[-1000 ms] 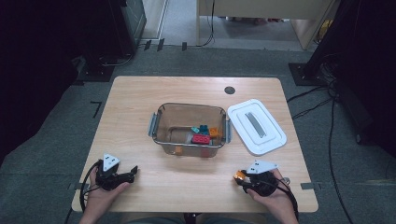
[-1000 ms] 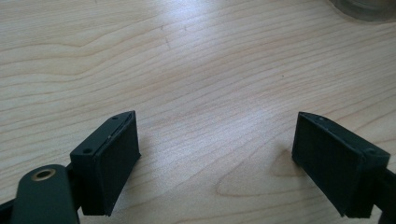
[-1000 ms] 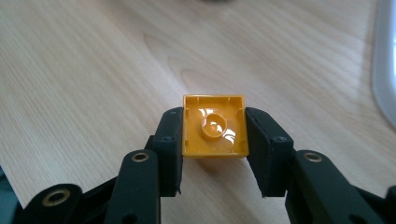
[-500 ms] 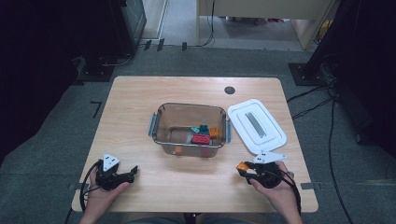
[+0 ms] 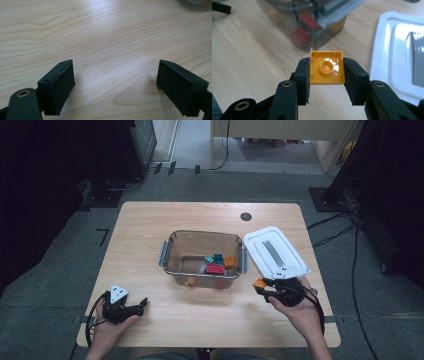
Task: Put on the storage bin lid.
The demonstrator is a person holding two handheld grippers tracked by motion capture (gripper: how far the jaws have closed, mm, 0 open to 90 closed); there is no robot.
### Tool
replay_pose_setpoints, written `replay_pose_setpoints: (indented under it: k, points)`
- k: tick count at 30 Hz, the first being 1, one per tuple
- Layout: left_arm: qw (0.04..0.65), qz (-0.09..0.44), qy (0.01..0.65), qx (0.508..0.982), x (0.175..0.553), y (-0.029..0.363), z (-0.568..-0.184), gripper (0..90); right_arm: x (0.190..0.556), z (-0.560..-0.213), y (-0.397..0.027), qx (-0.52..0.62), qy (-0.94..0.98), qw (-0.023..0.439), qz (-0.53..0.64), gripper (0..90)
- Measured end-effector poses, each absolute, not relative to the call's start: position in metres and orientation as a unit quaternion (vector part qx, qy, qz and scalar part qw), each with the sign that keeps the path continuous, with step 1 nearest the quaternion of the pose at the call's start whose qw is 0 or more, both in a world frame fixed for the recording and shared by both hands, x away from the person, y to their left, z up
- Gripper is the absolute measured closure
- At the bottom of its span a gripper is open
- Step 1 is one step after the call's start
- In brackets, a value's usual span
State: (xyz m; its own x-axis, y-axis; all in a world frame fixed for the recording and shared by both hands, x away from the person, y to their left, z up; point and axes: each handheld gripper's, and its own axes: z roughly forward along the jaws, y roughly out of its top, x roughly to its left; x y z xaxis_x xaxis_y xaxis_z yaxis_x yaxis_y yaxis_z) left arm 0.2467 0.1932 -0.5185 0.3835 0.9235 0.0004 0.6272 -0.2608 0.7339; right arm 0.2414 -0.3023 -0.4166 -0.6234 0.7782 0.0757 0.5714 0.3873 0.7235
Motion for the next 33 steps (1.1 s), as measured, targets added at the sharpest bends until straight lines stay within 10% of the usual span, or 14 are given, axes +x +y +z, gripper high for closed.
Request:
replay_pose_setpoints:
  k: [33]
  points:
    - [0.334,0.223,0.509,0.762,0.247,0.193,-0.519,14.7,0.321,-0.36,-0.213,0.361,0.838,0.118,0.393,52.6]
